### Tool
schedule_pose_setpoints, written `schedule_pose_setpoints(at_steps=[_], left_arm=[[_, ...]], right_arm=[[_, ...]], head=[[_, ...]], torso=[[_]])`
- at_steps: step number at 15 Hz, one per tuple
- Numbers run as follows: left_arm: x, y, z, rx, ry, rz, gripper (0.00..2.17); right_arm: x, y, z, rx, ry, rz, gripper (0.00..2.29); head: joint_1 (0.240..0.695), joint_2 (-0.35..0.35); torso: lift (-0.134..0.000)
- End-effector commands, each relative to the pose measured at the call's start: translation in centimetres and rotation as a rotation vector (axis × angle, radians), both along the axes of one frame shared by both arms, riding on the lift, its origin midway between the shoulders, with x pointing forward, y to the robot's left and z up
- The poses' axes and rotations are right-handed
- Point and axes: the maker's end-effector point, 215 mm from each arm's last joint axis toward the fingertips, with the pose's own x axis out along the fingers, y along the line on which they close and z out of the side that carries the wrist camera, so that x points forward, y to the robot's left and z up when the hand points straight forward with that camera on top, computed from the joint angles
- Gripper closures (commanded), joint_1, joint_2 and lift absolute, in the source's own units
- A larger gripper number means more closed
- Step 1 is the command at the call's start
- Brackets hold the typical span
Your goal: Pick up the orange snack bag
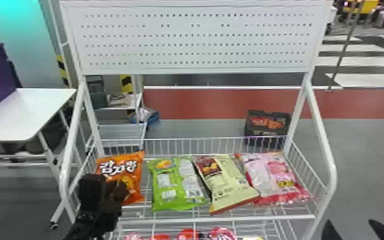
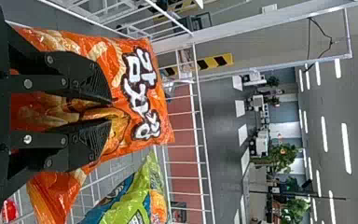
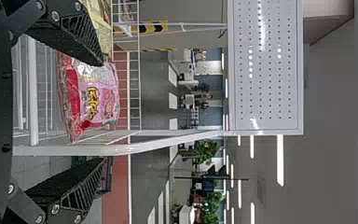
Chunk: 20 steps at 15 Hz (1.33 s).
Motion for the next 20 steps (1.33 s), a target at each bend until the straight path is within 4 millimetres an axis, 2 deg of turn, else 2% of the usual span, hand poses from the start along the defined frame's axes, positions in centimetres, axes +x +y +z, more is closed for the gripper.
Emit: schedule_pose_setpoints(at_steps=[1,4,5,7,8,9,10,12,15,20], left_arm=[[-0.6,0.2,1.1,-0.020,-0.019,0.005,1.87],[-1.6,-0.8,3.2,-0.063,-0.055,-0.007,1.87],[-2.3,0.1,4.1,-0.073,-0.071,0.006,1.87],[-3.9,-0.9,5.7,-0.102,-0.101,-0.012,1.87],[-5.0,-0.3,6.9,-0.096,-0.122,-0.012,1.87],[-6.1,-0.8,7.8,-0.105,-0.144,-0.023,1.87],[-7.4,-0.3,8.6,-0.102,-0.163,-0.023,1.87],[-9.6,-0.2,9.6,-0.101,-0.202,-0.035,1.87],[-13.0,1.3,11.3,-0.129,-0.291,-0.014,1.87],[-17.5,2.2,12.6,-0.169,-0.399,-0.001,1.87]], right_arm=[[0.0,0.0,0.0,0.002,-0.002,0.000,0.17],[0.0,0.1,0.2,0.003,-0.005,0.002,0.17],[0.0,0.1,0.2,0.003,-0.008,0.002,0.17],[-0.1,0.1,0.1,0.004,-0.003,0.001,0.17],[-0.1,0.1,0.1,0.006,-0.003,0.001,0.17],[-0.2,0.3,0.0,0.006,0.001,0.004,0.17],[-0.4,0.3,-0.2,0.007,0.003,0.005,0.17],[-0.5,0.3,-0.3,0.008,0.006,0.004,0.17],[-0.5,0.5,-0.3,0.009,0.006,0.006,0.17],[-0.7,0.7,-0.6,0.012,0.014,0.010,0.17]], head=[[0.499,0.000],[0.499,0.000],[0.499,0.000],[0.499,0.000],[0.499,0.000],[0.499,0.000],[0.499,0.000],[0.499,0.000],[0.499,0.000],[0.499,0.000]], torso=[[0.000],[0.000],[0.000],[0.000],[0.000],[0.000],[0.000],[0.000],[0.000],[0.000]])
